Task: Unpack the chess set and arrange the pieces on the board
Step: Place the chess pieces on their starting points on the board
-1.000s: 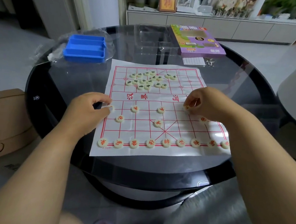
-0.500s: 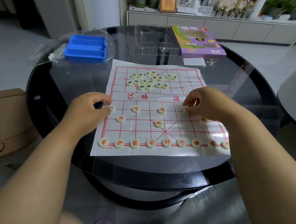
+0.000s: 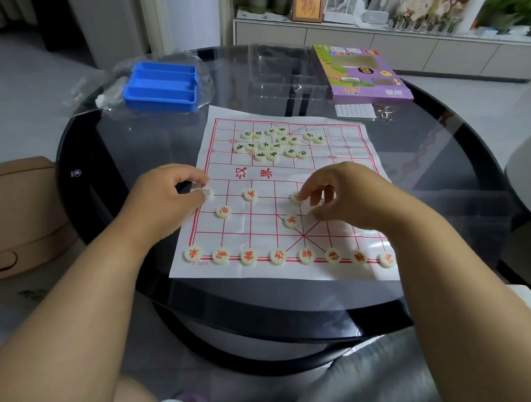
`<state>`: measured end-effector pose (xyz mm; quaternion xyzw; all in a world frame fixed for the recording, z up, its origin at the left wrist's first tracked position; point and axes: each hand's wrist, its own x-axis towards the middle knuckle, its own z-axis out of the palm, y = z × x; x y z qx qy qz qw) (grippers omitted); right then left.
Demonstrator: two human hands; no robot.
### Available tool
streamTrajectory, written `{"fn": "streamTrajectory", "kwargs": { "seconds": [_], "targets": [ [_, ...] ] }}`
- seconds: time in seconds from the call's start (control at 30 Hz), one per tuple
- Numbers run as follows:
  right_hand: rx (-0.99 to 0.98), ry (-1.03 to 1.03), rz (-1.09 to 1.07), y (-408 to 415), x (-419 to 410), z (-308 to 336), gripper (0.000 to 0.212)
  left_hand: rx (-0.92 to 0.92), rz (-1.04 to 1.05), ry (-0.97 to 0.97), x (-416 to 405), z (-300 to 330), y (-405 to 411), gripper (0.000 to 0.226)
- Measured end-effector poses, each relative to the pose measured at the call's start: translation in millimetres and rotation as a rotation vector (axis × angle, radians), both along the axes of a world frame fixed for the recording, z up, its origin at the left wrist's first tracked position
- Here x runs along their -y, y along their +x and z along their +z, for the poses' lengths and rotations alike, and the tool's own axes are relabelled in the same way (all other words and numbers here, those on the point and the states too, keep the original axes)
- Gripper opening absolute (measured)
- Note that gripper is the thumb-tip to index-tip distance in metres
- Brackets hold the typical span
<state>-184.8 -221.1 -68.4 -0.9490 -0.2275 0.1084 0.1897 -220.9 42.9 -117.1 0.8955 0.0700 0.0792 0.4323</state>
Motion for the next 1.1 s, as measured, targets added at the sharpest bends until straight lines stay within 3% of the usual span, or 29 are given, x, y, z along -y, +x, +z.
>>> {"fn": "streamTrajectory", "kwargs": {
  "seconds": [0.47, 0.7, 0.87, 1.1],
  "targets": [
    [0.023, -0.004, 0.043, -9.2, -17.0, -8.1, 0.021, 0.014, 0.006, 0.032, -0.1, -1.3, -0.4, 0.019],
    [0.128, 0.085, -0.184, 10.2, 41.0, 7.4, 0.017, 0.009, 0.011, 0.042, 0.5, 0.5, 0.2, 0.018],
    [0.099, -0.039, -0.348, 20.7, 78.8, 1.3, 0.010, -0.010, 0.022, 0.024, 1.3, 0.8, 0.0, 0.018],
    [0.010, -0.107, -0.405, 17.0, 86.2, -4.7, 0.016, -0.040, 0.030, 0.033, 2.6, 2.1, -1.0, 0.020]
  ]
}}
